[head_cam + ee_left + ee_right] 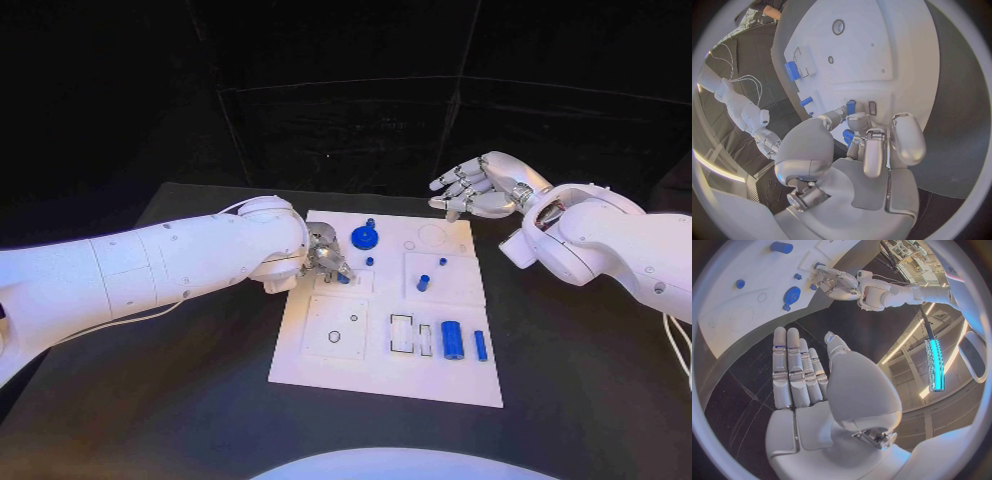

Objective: Assemble the parts on the task board

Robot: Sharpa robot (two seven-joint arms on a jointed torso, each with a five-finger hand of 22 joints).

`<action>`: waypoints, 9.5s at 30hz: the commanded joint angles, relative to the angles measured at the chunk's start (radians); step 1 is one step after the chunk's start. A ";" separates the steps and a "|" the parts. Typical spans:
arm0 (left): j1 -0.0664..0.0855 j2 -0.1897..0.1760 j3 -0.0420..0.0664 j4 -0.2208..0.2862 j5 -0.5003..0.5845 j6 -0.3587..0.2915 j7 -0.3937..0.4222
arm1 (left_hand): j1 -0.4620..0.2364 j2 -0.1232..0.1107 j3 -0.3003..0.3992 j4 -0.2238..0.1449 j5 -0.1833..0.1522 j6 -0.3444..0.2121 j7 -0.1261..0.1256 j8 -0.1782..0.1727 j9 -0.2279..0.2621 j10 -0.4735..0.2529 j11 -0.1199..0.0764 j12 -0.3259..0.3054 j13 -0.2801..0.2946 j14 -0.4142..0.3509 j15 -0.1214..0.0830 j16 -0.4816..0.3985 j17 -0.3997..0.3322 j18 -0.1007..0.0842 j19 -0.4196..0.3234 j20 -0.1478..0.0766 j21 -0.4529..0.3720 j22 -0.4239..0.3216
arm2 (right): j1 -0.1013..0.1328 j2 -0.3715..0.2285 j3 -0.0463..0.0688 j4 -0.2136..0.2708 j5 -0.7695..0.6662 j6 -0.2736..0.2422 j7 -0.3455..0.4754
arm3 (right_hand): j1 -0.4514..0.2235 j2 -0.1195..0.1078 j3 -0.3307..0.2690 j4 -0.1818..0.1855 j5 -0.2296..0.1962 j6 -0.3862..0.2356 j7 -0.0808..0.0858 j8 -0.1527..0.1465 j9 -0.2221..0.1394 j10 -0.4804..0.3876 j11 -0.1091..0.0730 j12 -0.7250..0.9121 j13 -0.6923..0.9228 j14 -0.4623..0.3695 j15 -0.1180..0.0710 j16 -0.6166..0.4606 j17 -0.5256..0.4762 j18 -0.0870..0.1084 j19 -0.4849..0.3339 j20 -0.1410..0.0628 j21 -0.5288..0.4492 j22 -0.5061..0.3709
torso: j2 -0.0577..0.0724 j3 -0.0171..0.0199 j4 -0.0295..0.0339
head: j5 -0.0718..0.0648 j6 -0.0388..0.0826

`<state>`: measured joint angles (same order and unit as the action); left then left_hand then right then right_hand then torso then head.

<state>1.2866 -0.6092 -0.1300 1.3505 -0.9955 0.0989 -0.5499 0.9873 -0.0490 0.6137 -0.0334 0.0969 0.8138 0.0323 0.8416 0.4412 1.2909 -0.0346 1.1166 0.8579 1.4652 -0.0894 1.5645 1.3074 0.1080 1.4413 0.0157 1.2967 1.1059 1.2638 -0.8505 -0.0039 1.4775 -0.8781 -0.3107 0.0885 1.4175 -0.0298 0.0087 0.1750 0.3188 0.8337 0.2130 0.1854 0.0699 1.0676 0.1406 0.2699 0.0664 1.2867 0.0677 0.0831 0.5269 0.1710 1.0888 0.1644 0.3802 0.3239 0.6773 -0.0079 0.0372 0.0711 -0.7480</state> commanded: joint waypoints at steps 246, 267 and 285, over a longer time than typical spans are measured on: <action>0.003 -0.068 0.022 -0.017 -0.002 0.079 0.087 | 0.190 0.110 -0.132 -0.032 -0.050 -0.016 0.013 -0.015 -0.046 -0.018 0.005 0.005 -0.065 0.104 0.000 0.004 0.257 -0.014 -0.003 0.002 -0.051 -0.018 | 0.002 0.047 0.000 -0.060 0.006 0.030 0.016 | 0.014 -0.001 0.003 -0.018 0.088 -0.036 0.017 0.047 0.000 -0.064 0.016 0.044 -0.003 -0.045 0.024 -0.019 -0.192 0.008 -0.029 0.026 -0.078 -0.044 | -0.002 -0.0015 0.0074 | 0.006 -0.021; 0.003 -0.061 0.020 -0.024 -0.009 0.118 0.088 | 0.185 0.099 -0.106 -0.042 -0.049 -0.017 0.013 -0.014 -0.044 -0.019 0.005 0.003 -0.069 0.104 0.001 0.003 0.256 -0.014 -0.003 0.003 -0.051 -0.017 | 0.002 0.049 0.000 -0.061 0.006 0.032 0.017 | 0.012 -0.001 0.004 -0.018 0.089 -0.037 0.017 0.048 0.000 -0.065 0.016 0.045 -0.003 -0.045 0.024 -0.019 -0.197 0.008 -0.029 0.027 -0.080 -0.045 | -0.002 -0.0018 0.0079 | 0.006 -0.025; 0.003 -0.048 0.019 -0.035 -0.008 0.117 0.086 | 0.151 0.094 -0.086 -0.028 -0.049 -0.005 0.013 -0.008 -0.041 -0.013 0.007 0.007 -0.063 0.104 0.003 0.004 0.258 -0.015 -0.002 0.004 -0.050 -0.014 | 0.002 0.049 0.000 -0.061 0.006 0.033 0.016 | 0.012 -0.001 0.004 -0.018 0.089 -0.037 0.017 0.048 0.000 -0.065 0.016 0.045 -0.003 -0.045 0.024 -0.019 -0.197 0.008 -0.029 0.027 -0.080 -0.045 | -0.002 -0.0012 0.0071 | 0.004 -0.028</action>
<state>1.2898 -0.6590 -0.1105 1.3154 -1.0006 0.2038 -0.4704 1.1429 0.0434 0.4380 0.0240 0.0432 0.8026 0.0499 0.8290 0.3994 1.2705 -0.0251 1.1227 0.7933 1.4671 -0.0802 1.5645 1.3074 0.0995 1.4353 0.0214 1.2434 1.0916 1.2636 -0.8025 -0.0044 1.4155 -0.8746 -0.2822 0.0974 1.4214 -0.0337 0.0118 0.1608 0.4044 0.8055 0.2058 0.2284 0.0700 1.0092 0.1573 0.3097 0.0654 1.2490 0.0910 0.0664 0.3311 0.1708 1.0653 0.1875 0.3054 0.2801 0.6751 -0.0096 0.0450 0.0759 -0.7753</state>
